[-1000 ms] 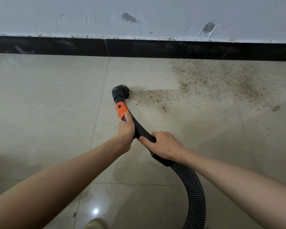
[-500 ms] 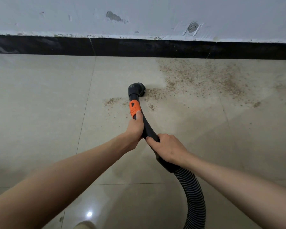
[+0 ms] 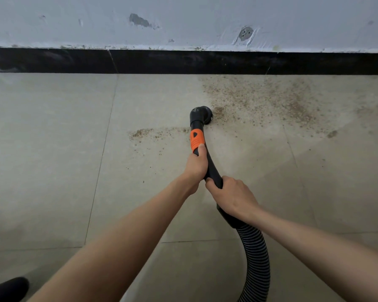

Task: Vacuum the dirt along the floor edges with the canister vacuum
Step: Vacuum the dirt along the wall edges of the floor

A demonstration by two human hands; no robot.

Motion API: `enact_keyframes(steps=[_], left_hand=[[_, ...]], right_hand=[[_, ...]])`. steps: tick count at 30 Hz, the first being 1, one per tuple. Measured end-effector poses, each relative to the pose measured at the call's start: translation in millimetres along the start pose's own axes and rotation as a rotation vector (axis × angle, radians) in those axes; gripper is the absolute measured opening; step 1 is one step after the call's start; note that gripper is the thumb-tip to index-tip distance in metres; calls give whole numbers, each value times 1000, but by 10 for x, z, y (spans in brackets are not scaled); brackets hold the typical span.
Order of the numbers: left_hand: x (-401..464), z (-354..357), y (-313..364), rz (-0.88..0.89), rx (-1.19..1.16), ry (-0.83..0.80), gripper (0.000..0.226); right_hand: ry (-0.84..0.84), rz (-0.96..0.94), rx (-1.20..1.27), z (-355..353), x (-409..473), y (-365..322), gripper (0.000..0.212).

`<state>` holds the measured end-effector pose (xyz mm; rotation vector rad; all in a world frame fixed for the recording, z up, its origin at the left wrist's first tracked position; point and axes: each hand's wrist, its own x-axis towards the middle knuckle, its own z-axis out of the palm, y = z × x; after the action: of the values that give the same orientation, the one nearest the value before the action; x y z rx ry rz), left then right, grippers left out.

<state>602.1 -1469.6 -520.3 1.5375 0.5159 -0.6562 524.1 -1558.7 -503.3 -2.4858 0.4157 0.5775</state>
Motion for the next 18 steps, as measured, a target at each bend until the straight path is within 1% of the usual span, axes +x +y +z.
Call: enact_keyframes(steps=[4,8,10,12,14,18], left_hand=[[52,-66,124,-12,0,-29,42],[38,-124,228,-90,-109,-85,41],[40,-172,262,-103,-158,-90,38],[48,-242,276,-90,-186,-56,37],[64,-346,275,-75,-207,8,44],[97,-763,235,-65,-274,226,58]], right_hand=[[5,-11,26,7,70,-92,48],[-3,-16,48,-38,132,-123,50],[-21,-23,61,-56,157,-143,52],[-54,-45,74,-63,180,-203,54],[-107,-79,82,-60,208,-308,54],[-218,-194,30,43,254,-687,52]])
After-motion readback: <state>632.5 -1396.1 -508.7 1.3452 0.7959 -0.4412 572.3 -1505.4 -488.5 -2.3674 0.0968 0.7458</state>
